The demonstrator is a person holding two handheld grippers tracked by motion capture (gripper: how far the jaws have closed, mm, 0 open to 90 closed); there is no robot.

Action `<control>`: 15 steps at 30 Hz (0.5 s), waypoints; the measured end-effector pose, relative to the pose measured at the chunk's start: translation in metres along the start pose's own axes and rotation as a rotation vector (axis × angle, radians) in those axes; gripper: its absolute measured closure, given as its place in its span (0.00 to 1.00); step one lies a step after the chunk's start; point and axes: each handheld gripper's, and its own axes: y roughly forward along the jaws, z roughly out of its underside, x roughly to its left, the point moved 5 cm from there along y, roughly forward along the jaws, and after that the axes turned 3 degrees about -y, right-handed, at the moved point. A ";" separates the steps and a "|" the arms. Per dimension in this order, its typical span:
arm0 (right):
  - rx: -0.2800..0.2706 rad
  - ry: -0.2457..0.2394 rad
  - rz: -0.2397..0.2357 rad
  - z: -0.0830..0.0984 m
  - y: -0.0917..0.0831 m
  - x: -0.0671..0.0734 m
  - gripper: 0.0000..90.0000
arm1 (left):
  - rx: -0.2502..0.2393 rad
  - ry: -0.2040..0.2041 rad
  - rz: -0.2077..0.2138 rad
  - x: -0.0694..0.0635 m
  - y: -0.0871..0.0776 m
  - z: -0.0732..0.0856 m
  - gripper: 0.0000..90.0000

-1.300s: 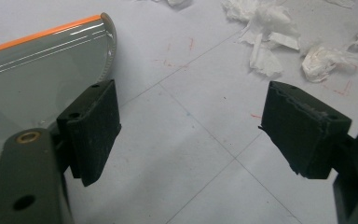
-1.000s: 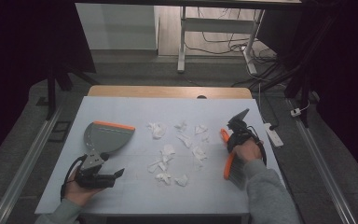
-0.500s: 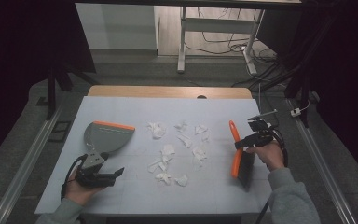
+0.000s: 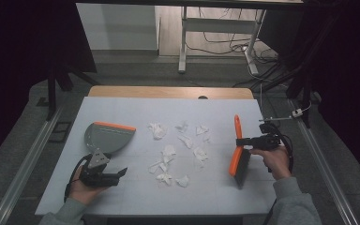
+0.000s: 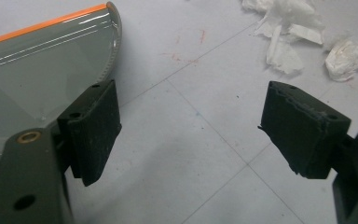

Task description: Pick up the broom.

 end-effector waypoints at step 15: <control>-0.192 -0.021 -0.078 -0.009 0.002 0.030 0.79 | 0.003 0.007 -0.007 -0.005 0.007 -0.009 0.23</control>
